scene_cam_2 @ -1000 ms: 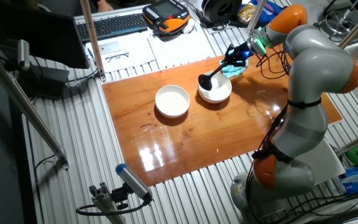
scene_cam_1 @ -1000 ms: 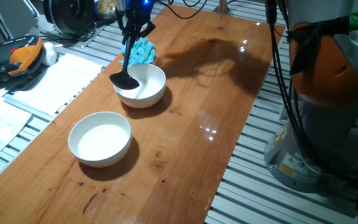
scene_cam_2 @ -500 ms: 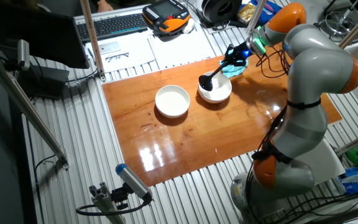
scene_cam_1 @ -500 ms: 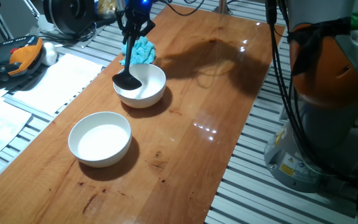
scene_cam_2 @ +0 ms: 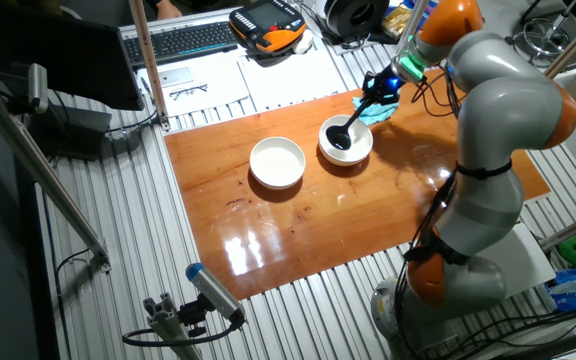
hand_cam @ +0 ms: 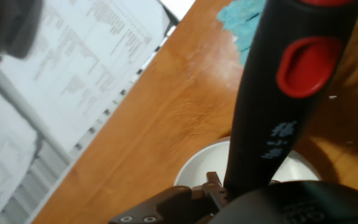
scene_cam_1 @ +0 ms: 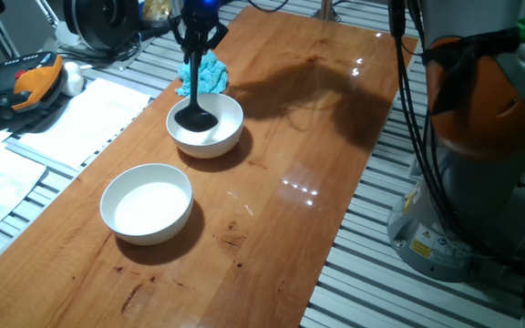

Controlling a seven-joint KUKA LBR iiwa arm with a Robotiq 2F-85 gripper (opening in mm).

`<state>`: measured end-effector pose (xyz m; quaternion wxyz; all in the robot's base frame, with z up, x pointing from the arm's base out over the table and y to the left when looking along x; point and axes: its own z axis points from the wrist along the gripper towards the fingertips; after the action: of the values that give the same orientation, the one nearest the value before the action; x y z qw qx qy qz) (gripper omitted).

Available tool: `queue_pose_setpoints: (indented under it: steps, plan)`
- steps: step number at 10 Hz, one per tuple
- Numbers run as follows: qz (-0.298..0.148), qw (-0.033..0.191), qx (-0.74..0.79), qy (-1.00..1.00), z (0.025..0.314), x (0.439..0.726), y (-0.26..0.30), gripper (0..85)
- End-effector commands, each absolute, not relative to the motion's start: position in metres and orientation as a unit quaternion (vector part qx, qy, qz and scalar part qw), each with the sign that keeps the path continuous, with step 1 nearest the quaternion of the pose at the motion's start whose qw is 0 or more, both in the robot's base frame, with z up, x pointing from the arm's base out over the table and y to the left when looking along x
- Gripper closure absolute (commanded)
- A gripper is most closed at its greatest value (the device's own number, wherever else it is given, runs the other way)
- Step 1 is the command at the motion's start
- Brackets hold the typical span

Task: Scoop water with a large spoon from one bowl to another

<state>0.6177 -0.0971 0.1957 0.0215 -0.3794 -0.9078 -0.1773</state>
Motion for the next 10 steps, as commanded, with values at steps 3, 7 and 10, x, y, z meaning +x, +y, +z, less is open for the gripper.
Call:
queue_pose_setpoints:
  steps: [3,7,10]
  plan:
    - [-0.095,0.029,-0.381,-0.919,0.1974,0.6163,-0.0972,85.0]
    - [-0.050,0.031,-0.386,-0.921,0.1976,0.6169,-0.0956,85.0]
    - [-0.004,0.023,-0.381,-0.924,0.1983,0.6169,-0.0947,85.0]
